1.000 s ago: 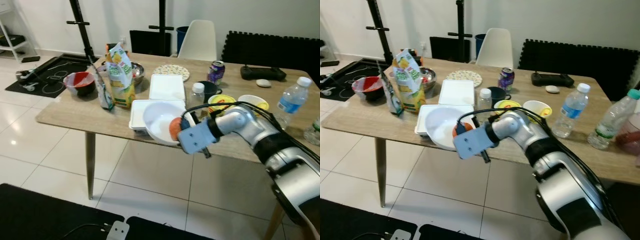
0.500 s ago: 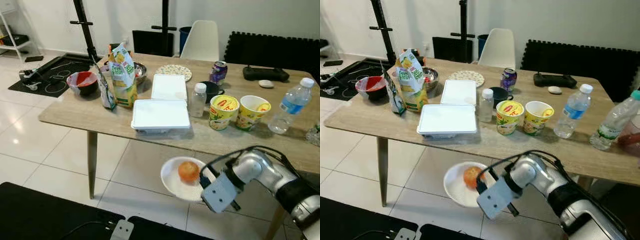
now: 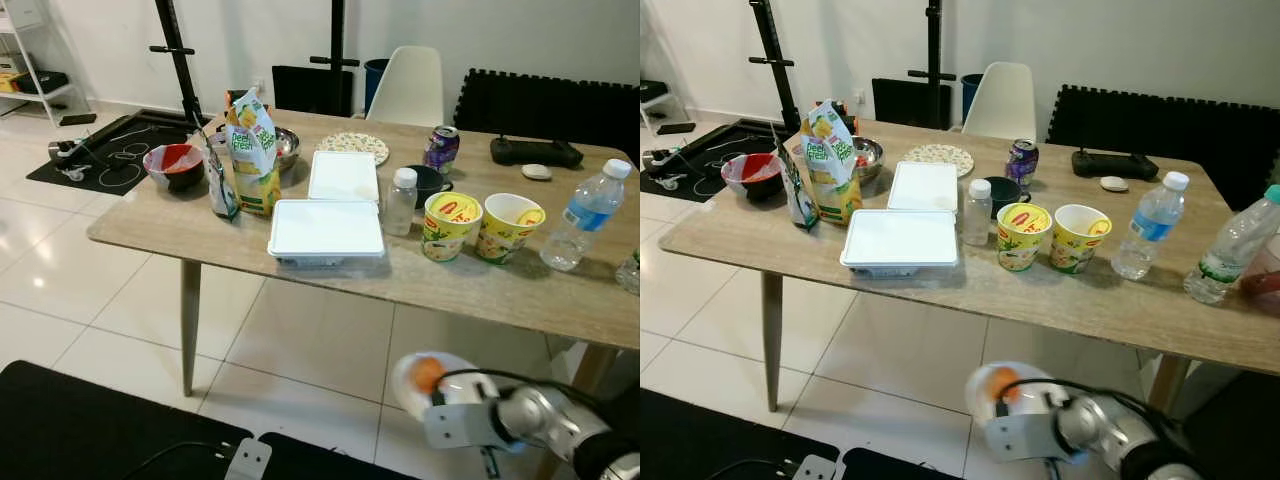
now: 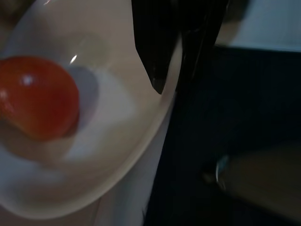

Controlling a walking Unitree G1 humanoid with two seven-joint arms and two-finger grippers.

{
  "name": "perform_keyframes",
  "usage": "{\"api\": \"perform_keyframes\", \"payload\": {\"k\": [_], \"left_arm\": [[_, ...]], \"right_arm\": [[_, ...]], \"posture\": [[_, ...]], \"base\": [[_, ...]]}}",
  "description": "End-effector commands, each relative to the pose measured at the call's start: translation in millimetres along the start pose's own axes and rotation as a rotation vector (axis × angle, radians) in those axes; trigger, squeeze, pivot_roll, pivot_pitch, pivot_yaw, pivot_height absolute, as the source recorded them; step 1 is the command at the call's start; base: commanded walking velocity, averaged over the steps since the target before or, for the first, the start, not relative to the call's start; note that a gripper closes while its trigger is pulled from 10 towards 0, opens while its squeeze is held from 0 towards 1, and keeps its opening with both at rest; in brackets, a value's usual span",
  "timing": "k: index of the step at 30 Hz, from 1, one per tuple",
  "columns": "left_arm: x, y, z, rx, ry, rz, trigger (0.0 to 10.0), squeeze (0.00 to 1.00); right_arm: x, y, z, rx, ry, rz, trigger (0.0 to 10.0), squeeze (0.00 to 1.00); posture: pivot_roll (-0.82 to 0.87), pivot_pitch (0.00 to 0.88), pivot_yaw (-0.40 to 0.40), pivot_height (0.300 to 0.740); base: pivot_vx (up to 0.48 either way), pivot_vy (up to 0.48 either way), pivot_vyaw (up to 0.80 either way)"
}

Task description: Restocking fridge

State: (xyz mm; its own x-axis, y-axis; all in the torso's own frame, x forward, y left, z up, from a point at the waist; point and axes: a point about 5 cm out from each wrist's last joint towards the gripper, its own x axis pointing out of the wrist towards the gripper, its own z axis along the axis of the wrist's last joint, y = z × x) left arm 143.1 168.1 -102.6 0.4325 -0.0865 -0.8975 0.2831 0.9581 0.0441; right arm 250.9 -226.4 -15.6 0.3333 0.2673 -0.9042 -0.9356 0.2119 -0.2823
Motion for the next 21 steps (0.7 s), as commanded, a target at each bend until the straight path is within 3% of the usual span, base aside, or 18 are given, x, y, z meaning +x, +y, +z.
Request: {"api": "perform_keyframes", "payload": {"k": [1,2,3,5,6,9,10,11,12,13,14,16,17,19,21], "left_arm": [[-0.3,-6.5,-8.7,0.005,0.039,-0.017,10.0,0.00],[-0.3,-6.4,-8.7,0.005,0.039,-0.017,10.0,0.00],[-0.3,-6.2,-8.7,0.001,0.039,-0.015,10.0,0.00],[-0.4,-5.8,-9.0,-0.003,0.040,-0.010,10.0,0.00],[-0.4,-5.6,-9.3,-0.003,0.042,-0.006,10.0,0.00],[-0.4,-5.4,-9.4,-0.003,0.042,-0.004,10.0,0.00],[-0.9,-4.7,-11.8,-0.019,0.046,0.000,10.0,0.00],[-1.4,-4.1,-13.8,-0.026,0.049,0.002,10.0,0.00],[-1.4,-4.1,-13.8,-0.026,0.049,0.002,10.0,0.00],[-1.8,-3.5,-15.8,-0.030,0.052,0.005,10.0,0.00],[-1.8,-3.5,-15.8,-0.030,0.052,0.005,10.0,0.00],[-1.8,-3.3,-15.9,-0.034,0.053,0.008,10.0,0.00],[-1.8,-3.3,-15.9,-0.034,0.053,0.008,10.0,0.00],[-1.3,-4.3,-13.8,-0.046,0.050,0.012,10.0,0.00],[-1.1,-5.0,-13.3,-0.051,0.049,0.011,10.0,0.00]], "right_arm": [[1.7,1.5,-10.8,0.250,0.003,-0.104,10.0,0.00],[3.3,3.7,-13.5,0.336,0.002,-0.131,10.0,0.00],[5.5,12.7,-22.9,0.515,0.010,-0.167,10.0,0.00],[8.3,27.6,-34.9,0.743,0.024,-0.214,10.0,0.00],[9.2,32.8,-38.5,0.818,0.029,-0.232,10.0,0.00],[9.7,34.6,-39.6,0.847,0.031,-0.243,10.0,0.00],[10.9,57.3,-54.4,1.088,0.061,-0.316,10.0,0.00],[11.0,73.2,-63.3,1.205,0.101,-0.353,10.0,0.00],[11.0,73.2,-63.3,1.205,0.101,-0.353,10.0,0.00],[10.7,87.8,-70.6,1.300,0.146,-0.377,10.0,0.00],[10.7,87.8,-70.6,1.300,0.146,-0.377,10.0,0.00],[9.3,111.6,-80.6,1.382,0.224,-0.401,10.0,0.00],[9.3,111.6,-80.6,1.382,0.224,-0.401,10.0,0.00],[8.0,131.5,-86.7,1.452,0.288,-0.415,10.0,0.00],[8.0,138.7,-87.8,1.487,0.309,-0.422,10.0,0.00]], "posture": [[-0.05,0.000,-0.028,0.740],[-0.05,0.000,-0.028,0.740],[-0.05,0.000,-0.031,0.740],[-0.05,0.000,-0.031,0.740],[-0.05,0.000,-0.031,0.740],[-0.05,0.000,-0.031,0.740],[-0.05,0.000,-0.026,0.740],[-0.05,0.000,-0.026,0.740],[-0.05,0.000,-0.026,0.740],[-0.04,0.000,-0.022,0.740],[-0.04,0.000,-0.022,0.740],[-0.04,0.000,-0.022,0.740],[-0.04,0.000,-0.022,0.740],[-0.04,0.000,-0.023,0.740],[-0.04,0.000,-0.020,0.740]], "base": [[0.000,0.000,0.00],[0.000,0.000,0.00],[0.000,0.000,0.00],[0.000,0.000,0.00],[0.000,0.000,0.00],[0.000,0.000,0.00],[0.000,0.000,0.00],[0.000,0.000,0.00],[0.000,0.000,0.00],[0.000,0.000,0.00],[0.000,0.000,0.00],[0.000,0.000,0.00],[0.000,0.000,0.00],[0.000,0.000,0.00],[0.000,0.000,0.00]]}}
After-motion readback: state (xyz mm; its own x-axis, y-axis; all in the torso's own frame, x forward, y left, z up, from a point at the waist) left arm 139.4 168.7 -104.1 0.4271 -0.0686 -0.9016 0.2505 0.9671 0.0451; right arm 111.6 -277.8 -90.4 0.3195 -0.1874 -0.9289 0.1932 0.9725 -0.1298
